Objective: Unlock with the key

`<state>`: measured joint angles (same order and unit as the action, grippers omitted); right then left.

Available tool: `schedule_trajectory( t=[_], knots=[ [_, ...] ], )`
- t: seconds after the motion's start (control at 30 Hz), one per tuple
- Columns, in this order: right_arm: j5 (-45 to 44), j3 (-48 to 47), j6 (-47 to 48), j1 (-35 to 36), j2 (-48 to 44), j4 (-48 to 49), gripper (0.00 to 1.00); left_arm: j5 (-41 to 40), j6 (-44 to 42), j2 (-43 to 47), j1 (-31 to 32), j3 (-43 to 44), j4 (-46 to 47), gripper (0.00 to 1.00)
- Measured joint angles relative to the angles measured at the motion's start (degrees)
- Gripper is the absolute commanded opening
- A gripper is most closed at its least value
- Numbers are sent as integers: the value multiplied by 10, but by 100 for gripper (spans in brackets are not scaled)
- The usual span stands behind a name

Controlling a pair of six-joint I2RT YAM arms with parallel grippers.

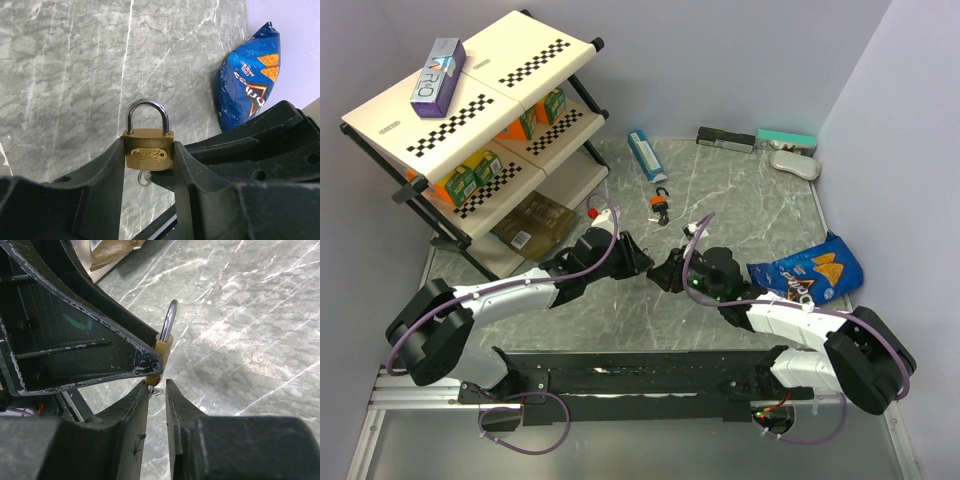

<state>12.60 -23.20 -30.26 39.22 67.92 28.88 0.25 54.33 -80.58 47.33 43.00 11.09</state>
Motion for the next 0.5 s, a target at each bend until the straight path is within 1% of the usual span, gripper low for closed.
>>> schedule_trajectory(
  t=[0.3,0.5],
  knots=[
    [-1,-5,1,6,20,8,31,3,4,0,5,1,-3,1],
    [2,-9,1,7,29,9,28,0,5,0,5,2,-6,1]
  ],
)
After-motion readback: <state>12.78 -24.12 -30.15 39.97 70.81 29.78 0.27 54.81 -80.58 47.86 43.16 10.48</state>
